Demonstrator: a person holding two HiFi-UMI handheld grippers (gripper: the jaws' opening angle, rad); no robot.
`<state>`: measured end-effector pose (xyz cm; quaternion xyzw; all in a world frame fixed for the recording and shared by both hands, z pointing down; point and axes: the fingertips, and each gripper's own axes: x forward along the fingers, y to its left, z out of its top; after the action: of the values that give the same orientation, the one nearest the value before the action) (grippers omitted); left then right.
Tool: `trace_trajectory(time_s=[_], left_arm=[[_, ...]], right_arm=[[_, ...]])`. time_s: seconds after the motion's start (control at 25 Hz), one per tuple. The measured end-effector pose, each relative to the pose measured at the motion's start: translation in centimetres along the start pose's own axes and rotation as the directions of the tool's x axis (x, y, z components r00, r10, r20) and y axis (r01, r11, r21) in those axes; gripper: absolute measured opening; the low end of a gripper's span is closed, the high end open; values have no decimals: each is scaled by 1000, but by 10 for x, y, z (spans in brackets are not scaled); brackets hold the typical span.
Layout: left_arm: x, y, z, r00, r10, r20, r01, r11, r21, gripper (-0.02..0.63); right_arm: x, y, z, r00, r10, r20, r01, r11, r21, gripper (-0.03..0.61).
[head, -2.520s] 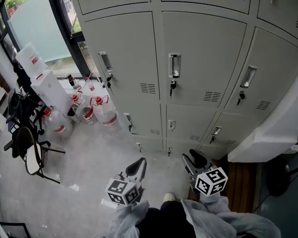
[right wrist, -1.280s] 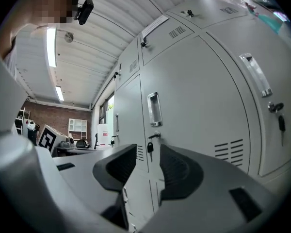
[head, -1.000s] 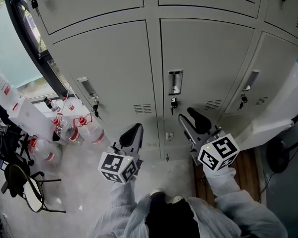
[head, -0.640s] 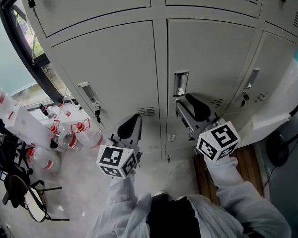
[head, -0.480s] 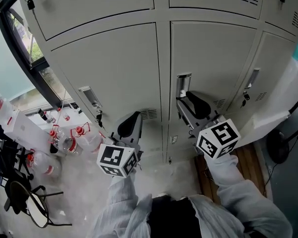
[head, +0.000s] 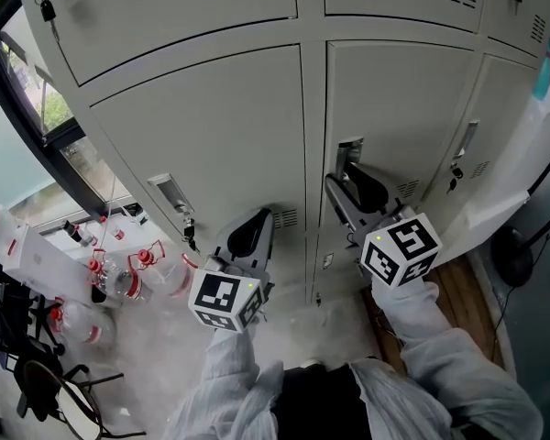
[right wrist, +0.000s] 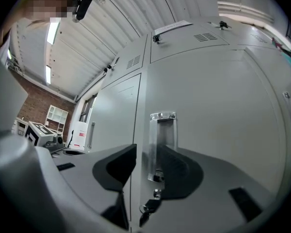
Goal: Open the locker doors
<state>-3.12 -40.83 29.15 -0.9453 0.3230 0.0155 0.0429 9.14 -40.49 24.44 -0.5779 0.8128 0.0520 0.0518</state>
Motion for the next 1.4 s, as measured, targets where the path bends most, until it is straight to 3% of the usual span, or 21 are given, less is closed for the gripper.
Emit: trace_trajectory(time_s=[0.44, 0.6, 1.4], left_arm=[[-14, 13, -9, 1000, -30, 3, 30, 1000, -5, 14], [-18, 17, -11, 1000, -31, 2, 31, 999, -12, 14], [-35, 1, -35, 997, -64, -36, 63, 997, -45, 14]], right_arm=[[12, -3, -5, 990, -142, 9, 142, 989, -31, 138], [11, -4, -5, 981, -192, 8, 192, 980, -46, 103], [-10, 4, -1, 982, -187, 26, 187, 982, -26, 103]])
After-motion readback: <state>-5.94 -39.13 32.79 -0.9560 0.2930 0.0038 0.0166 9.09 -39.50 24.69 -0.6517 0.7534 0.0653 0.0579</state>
